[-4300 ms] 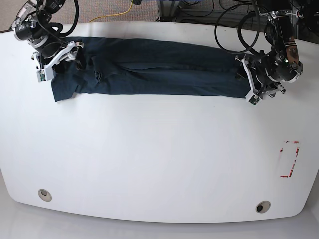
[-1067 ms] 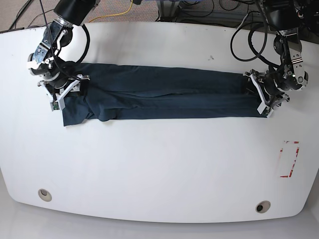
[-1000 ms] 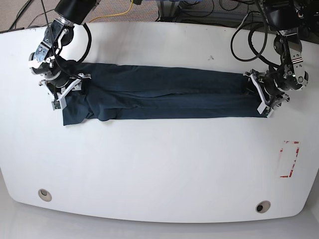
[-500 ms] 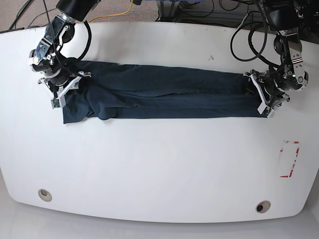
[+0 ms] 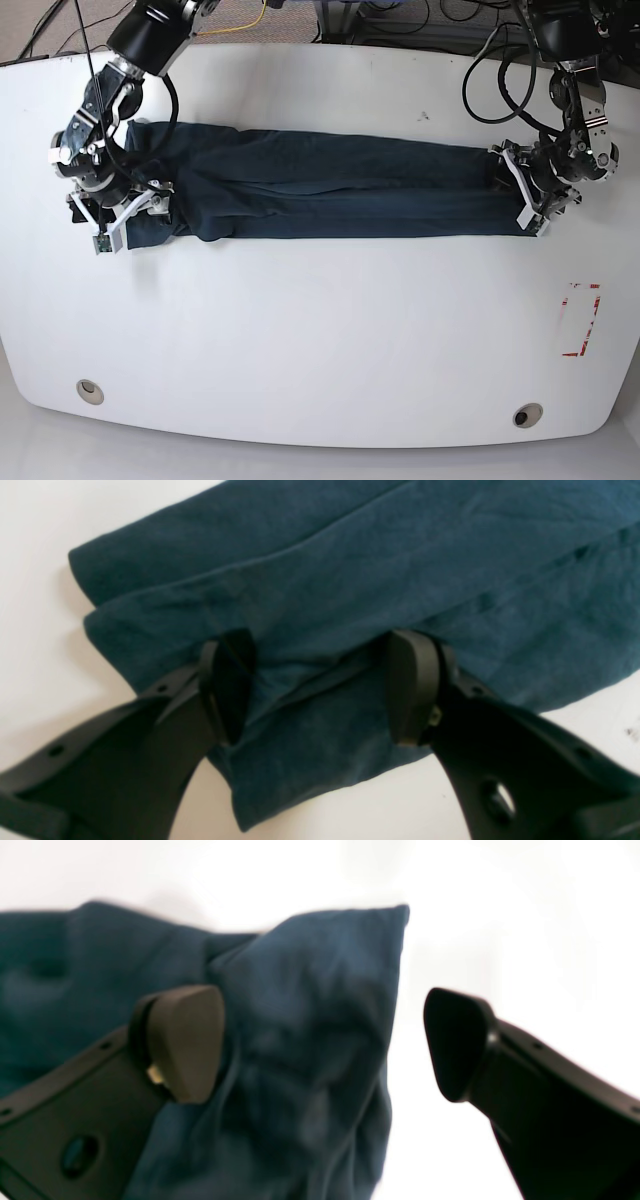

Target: Layout the t-shirt on the table in an organized manner, then fold the t-shirt properly

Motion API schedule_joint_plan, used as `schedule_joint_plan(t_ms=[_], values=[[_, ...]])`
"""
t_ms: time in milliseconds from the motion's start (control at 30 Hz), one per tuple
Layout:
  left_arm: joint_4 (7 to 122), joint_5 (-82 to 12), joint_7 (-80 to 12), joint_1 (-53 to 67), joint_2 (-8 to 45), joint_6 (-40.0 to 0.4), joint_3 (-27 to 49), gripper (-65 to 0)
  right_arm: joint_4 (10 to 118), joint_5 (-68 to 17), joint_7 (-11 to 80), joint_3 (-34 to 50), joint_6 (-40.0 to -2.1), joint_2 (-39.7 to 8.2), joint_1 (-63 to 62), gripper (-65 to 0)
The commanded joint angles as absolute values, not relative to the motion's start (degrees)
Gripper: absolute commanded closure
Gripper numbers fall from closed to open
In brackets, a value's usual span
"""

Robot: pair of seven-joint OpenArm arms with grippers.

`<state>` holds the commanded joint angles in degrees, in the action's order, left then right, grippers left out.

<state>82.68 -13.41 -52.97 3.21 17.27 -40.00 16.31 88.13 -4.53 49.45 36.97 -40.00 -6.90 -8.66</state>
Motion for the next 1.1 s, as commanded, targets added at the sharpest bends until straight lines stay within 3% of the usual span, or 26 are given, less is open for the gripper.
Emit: schedule_joint_plan(t_ms=[333, 400, 633, 733, 833, 1100], values=[[82.8, -13.4, -53.0, 3.7, 17.4, -40.0, 16.3, -38.5, 71.1, -5.0, 43.6, 37.0, -40.0, -11.9, -15.5, -59.5], [82.9, -13.5, -53.0, 4.0, 17.4, -40.0, 16.3, -38.5, 69.2, -5.0, 42.4, 37.0, -40.0, -12.4, -16.4, -54.1], [82.7, -13.5, -53.0, 4.0, 17.4, -40.0, 16.3, -38.5, 66.3, -5.0, 41.1, 37.0, -40.0, -12.7, -16.7, -23.1], [82.6, -13.5, -53.0, 4.0, 17.4, -40.0, 16.3, -38.5, 66.3, -5.0, 41.1, 37.0, -40.0, -12.7, -16.7, -14.7], [82.5, -13.4, -53.0, 4.0, 17.4, -40.0, 16.3, -38.5, 66.9, -5.0, 41.1, 37.1, -40.0, -12.7, -16.6, -10.5], [82.5, -13.2, -53.0, 4.1, 17.5, -40.0, 16.3, -38.5, 70.2, -4.4, 41.4, 41.6, -40.0, -12.6, -16.3, -10.3]])
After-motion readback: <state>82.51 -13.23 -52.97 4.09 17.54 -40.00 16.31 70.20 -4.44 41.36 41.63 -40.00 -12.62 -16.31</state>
